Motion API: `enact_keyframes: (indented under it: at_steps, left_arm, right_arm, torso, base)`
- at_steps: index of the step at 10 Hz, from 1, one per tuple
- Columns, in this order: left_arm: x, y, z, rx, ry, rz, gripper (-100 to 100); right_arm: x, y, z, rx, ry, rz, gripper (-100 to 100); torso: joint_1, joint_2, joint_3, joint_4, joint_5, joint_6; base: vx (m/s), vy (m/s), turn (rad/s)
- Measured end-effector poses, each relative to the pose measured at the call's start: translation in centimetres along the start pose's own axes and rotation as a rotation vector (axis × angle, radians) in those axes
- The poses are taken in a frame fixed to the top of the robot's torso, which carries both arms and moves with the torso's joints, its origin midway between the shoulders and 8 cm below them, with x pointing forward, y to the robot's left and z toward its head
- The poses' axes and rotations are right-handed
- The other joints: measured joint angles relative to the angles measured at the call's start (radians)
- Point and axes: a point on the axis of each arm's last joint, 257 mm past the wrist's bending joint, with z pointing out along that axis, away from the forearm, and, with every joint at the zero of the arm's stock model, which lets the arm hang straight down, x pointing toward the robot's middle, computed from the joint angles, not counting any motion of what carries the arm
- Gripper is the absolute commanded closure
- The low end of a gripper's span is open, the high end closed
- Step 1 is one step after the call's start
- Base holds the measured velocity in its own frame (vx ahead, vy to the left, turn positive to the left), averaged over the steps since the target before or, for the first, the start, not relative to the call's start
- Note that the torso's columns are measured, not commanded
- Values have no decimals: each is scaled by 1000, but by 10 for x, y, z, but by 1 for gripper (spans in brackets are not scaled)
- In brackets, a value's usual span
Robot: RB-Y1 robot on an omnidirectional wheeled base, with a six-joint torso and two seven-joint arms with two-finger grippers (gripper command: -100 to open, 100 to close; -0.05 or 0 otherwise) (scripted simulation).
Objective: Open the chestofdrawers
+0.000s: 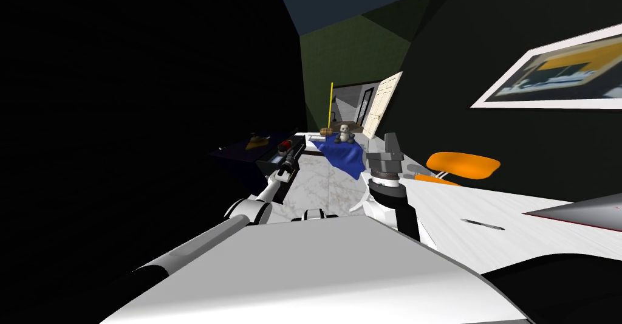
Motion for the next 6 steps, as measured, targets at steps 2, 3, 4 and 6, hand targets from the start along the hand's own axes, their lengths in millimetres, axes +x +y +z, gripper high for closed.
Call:
enact_keyframes:
  at_steps: [2,3,4,6]
  left_arm:
    - [-2,3,-1,-5,-3,0,0]
    - [-3,4,-1,-7,-4,0,0]
    - [-3,5,-1,-9,-4,0,0]
    - [-3,6,-2,-12,-4,-1,0]
  right_arm:
    - [0,0,0,0,0,0,0]
    - [0,0,0,0,0,0,0]
    - [0,0,0,0,0,0,0]
    - [0,0,0,0,0,0,0]
  torso:
    - [-1,1,0,-4,1,0]
    - [0,1,0,-5,1,-1]
    - [1,0,-1,-5,1,-2]
    - [1,-1,-1,-6,2,-2]
  base:
    - [3,2,3]
    - [0,0,0]
    - [0,0,0]
    - [0,0,0]
